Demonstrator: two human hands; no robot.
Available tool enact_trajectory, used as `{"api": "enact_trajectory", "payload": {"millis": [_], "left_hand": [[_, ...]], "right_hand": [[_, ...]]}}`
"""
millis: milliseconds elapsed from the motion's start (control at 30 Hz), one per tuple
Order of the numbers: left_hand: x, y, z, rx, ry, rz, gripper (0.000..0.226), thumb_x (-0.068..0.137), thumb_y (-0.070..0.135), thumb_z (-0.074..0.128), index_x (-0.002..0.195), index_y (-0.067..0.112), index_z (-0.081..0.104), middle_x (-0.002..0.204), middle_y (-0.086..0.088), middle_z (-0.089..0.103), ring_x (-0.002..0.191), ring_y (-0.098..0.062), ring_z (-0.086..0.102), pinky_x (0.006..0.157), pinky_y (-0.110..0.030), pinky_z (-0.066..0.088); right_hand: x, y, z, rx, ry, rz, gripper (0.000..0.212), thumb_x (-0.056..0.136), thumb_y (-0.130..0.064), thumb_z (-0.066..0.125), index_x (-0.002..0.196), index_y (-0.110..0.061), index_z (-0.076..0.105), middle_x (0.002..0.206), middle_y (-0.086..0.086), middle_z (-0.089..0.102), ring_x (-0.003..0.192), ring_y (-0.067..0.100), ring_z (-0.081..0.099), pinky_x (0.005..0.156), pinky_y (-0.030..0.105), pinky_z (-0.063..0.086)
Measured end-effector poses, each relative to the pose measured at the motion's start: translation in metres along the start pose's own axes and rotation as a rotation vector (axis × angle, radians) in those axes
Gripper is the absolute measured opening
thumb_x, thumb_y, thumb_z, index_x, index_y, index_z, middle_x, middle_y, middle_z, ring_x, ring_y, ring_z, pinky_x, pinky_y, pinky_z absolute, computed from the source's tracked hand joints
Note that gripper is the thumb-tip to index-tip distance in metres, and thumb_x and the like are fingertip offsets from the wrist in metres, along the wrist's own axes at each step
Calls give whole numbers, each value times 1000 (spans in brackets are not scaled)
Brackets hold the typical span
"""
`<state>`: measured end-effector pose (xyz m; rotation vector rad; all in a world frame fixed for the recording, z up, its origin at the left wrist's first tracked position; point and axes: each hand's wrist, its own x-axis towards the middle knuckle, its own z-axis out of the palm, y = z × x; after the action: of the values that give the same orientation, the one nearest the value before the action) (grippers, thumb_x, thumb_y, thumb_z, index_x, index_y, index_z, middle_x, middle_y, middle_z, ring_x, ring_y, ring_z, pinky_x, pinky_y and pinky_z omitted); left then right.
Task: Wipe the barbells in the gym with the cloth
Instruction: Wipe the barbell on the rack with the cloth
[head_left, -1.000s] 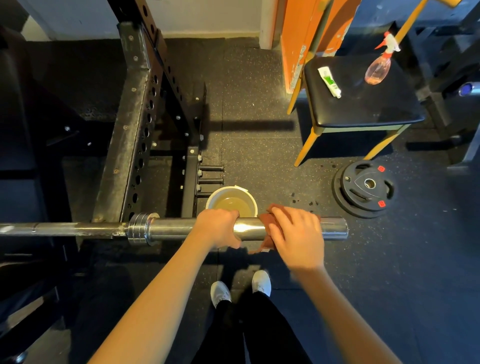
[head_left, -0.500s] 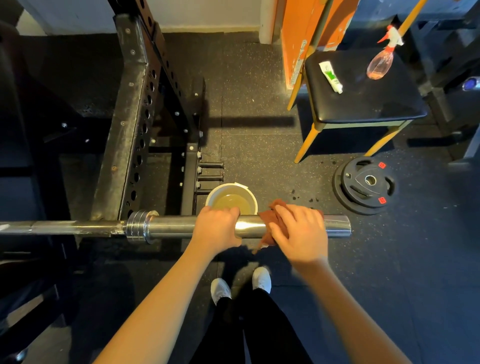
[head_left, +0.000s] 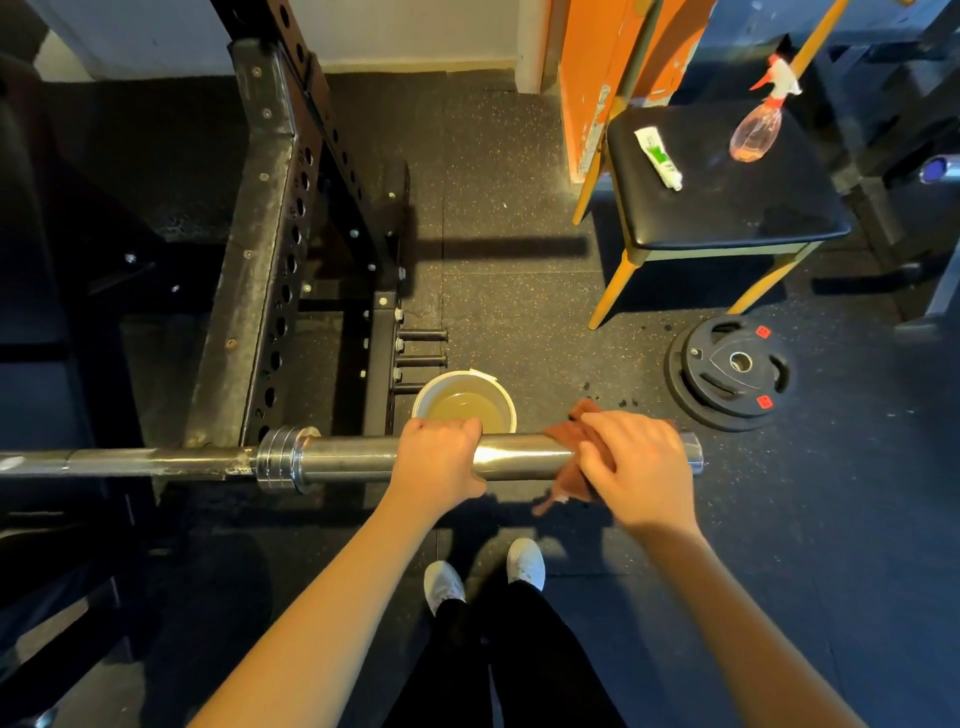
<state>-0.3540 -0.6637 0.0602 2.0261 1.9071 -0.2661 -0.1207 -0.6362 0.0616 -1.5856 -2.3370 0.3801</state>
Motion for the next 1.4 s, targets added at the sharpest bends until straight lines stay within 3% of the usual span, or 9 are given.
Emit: {"api": "enact_trajectory", "payload": {"millis": [167, 300, 433, 667, 833, 933, 1100, 1167, 1400], "left_hand": [[19, -6, -27, -91, -387, 39, 60, 79, 49, 72, 125, 20, 47, 109, 3, 58, 107, -22, 55, 104, -49, 32], [35, -3, -36, -165, -580, 73, 70, 78, 42, 75, 135, 15, 45, 118, -3, 57, 108, -24, 54, 97, -41, 45], [27, -3, -27, -126, -453, 79, 60, 78, 37, 73, 129, 15, 51, 103, -1, 60, 93, -20, 58, 83, -36, 56], [8, 0, -5, 23, -96, 83, 49, 80, 44, 68, 120, 19, 55, 102, 0, 67, 88, -20, 64, 80, -33, 55], [3, 3, 2, 47, 86, 73, 40, 81, 42, 67, 113, 19, 56, 98, 1, 66, 87, -18, 61, 80, -30, 47], [2, 5, 1, 52, 57, 51, 41, 81, 42, 67, 114, 20, 55, 101, 3, 65, 90, -17, 61, 85, -31, 44], [24, 4, -29, -104, -464, -1, 64, 76, 55, 72, 123, 20, 47, 111, 2, 59, 106, -23, 55, 104, -48, 32], [34, 8, -36, -136, -563, 29, 70, 75, 52, 75, 130, 18, 46, 115, 0, 57, 109, -24, 54, 102, -45, 36], [31, 8, -22, -178, -422, 67, 65, 78, 40, 75, 132, 16, 50, 108, -2, 60, 92, -18, 52, 78, -28, 48]], "right_hand": [[9, 13, -5, 45, 181, 382, 32, 85, -25, 45, 89, -15, 76, 82, 1, 71, 79, 22, 62, 81, 42, 46], [-1, -27, 22, 21, 136, 171, 32, 91, -30, 47, 99, -13, 73, 97, 1, 70, 90, 22, 60, 87, 38, 37], [1, 3, 2, 23, -5, -46, 41, 91, -37, 41, 110, -17, 71, 106, -2, 70, 96, 21, 61, 88, 33, 35], [7, 9, 1, 15, 156, 421, 37, 87, -28, 41, 93, -13, 75, 87, 1, 70, 83, 23, 60, 84, 39, 43], [-3, -28, 19, 25, 50, 89, 41, 91, -43, 48, 106, -13, 71, 103, 0, 67, 94, 21, 58, 90, 38, 39], [2, 3, 2, -2, -50, -32, 43, 91, -46, 44, 111, -18, 69, 104, -2, 68, 96, 21, 61, 89, 37, 40], [8, 2, 2, -19, 210, 384, 17, 87, -23, 61, 88, -13, 74, 87, 3, 65, 81, 20, 56, 86, 39, 37], [5, -19, 14, -13, 231, 343, 23, 87, -26, 55, 89, -13, 74, 86, 1, 65, 82, 19, 55, 87, 34, 33], [1, 23, -10, 28, 39, 38, 41, 89, -46, 45, 106, -20, 71, 96, -5, 69, 88, 18, 62, 86, 32, 35]]}}
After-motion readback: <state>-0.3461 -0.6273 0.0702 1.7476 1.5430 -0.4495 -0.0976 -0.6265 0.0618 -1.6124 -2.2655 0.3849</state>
